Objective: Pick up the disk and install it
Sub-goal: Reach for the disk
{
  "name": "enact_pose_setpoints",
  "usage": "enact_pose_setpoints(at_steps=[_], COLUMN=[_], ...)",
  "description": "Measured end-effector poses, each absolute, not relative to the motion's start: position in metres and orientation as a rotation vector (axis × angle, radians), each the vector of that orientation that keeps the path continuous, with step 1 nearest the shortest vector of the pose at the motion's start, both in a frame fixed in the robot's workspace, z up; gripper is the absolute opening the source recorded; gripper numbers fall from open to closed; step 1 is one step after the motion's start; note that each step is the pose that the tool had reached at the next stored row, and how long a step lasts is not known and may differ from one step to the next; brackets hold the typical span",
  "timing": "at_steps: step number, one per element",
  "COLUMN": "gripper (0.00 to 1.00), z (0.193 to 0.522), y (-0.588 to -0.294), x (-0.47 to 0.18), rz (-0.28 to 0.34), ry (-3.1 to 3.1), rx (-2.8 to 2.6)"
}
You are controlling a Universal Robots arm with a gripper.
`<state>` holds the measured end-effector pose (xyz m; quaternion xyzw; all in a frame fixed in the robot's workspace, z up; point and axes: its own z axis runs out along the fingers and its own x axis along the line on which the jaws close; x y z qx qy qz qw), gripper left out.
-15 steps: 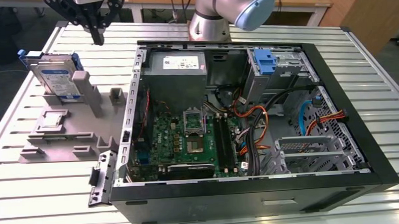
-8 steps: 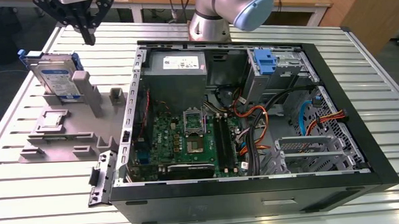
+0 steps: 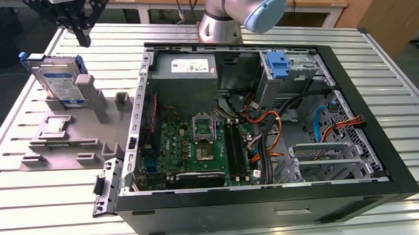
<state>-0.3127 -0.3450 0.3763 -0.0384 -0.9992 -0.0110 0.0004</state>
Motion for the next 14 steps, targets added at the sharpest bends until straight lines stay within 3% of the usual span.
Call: enact_pose_setpoints(at_steps=[14], gripper=[0.10], z=[0.3762], y=[-0.3450], x=[-0.3178], rz=[-0.035], ry=[-3.138], rx=[-0.120])
